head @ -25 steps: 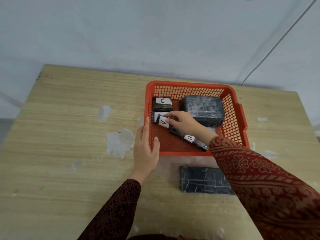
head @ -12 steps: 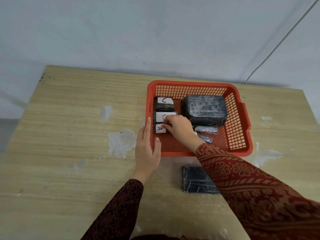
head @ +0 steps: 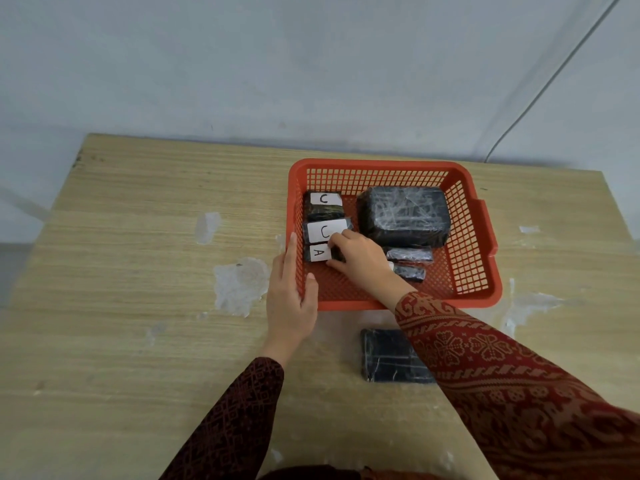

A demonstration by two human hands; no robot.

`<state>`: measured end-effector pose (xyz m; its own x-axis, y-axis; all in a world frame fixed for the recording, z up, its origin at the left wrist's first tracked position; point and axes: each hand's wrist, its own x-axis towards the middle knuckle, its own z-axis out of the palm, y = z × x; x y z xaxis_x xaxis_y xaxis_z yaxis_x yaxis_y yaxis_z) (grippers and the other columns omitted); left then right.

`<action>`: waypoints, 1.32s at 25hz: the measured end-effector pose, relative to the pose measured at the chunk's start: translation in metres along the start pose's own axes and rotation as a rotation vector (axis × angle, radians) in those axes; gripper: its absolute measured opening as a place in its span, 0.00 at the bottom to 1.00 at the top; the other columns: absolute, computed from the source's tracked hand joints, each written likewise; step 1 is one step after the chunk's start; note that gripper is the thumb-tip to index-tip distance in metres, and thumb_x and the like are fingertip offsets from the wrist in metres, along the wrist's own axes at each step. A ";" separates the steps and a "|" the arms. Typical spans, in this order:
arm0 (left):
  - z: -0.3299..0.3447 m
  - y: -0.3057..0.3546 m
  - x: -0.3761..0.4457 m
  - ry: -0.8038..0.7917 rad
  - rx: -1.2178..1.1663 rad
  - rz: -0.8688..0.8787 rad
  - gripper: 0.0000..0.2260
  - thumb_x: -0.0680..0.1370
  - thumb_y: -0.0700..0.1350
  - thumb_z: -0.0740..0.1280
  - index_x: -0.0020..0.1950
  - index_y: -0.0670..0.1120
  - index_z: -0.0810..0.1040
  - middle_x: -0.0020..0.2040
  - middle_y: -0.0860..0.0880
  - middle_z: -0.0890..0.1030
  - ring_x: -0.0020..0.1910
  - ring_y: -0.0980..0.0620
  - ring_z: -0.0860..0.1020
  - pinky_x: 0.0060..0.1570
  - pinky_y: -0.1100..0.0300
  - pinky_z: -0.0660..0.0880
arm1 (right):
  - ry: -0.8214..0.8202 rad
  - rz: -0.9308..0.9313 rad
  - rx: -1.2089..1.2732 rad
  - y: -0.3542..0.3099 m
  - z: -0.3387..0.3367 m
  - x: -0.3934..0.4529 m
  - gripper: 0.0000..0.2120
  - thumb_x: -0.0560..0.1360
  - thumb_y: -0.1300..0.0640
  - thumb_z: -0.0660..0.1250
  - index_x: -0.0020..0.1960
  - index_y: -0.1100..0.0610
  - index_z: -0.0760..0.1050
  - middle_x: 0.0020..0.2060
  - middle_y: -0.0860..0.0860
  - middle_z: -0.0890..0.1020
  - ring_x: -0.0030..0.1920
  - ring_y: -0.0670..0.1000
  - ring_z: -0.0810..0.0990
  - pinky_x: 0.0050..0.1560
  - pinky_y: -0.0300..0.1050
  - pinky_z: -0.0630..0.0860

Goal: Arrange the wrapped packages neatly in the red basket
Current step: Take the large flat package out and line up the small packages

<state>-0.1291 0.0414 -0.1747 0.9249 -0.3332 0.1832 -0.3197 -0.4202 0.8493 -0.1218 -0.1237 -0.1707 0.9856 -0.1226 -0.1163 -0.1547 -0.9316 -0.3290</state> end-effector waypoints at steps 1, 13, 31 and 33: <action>0.000 0.000 0.000 0.002 0.002 0.003 0.29 0.78 0.46 0.56 0.78 0.53 0.53 0.64 0.48 0.71 0.62 0.55 0.71 0.62 0.56 0.73 | 0.009 -0.001 0.009 0.000 -0.002 -0.001 0.14 0.73 0.53 0.69 0.55 0.58 0.74 0.50 0.55 0.79 0.51 0.58 0.78 0.45 0.51 0.75; 0.007 -0.006 0.000 0.019 0.001 0.006 0.27 0.78 0.47 0.56 0.78 0.51 0.56 0.63 0.47 0.72 0.59 0.61 0.69 0.60 0.76 0.62 | -0.003 0.197 -0.292 0.095 -0.051 -0.053 0.14 0.74 0.59 0.67 0.59 0.57 0.73 0.51 0.56 0.81 0.53 0.58 0.79 0.43 0.51 0.76; 0.003 -0.003 -0.001 0.009 0.003 0.019 0.28 0.78 0.49 0.55 0.78 0.50 0.54 0.61 0.46 0.73 0.58 0.52 0.72 0.60 0.59 0.71 | -0.147 0.323 0.849 0.082 -0.059 -0.042 0.11 0.80 0.47 0.57 0.54 0.51 0.74 0.37 0.47 0.78 0.34 0.45 0.75 0.36 0.39 0.71; 0.002 -0.002 -0.001 0.013 0.007 0.024 0.28 0.78 0.48 0.55 0.78 0.50 0.54 0.61 0.45 0.73 0.59 0.50 0.73 0.59 0.55 0.73 | -0.162 0.232 0.673 0.074 -0.052 -0.032 0.11 0.78 0.47 0.62 0.57 0.52 0.72 0.41 0.44 0.78 0.39 0.44 0.76 0.39 0.37 0.71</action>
<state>-0.1295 0.0407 -0.1779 0.9195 -0.3326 0.2096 -0.3431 -0.4184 0.8410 -0.1610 -0.2063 -0.1424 0.9081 -0.1903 -0.3729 -0.4178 -0.4689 -0.7782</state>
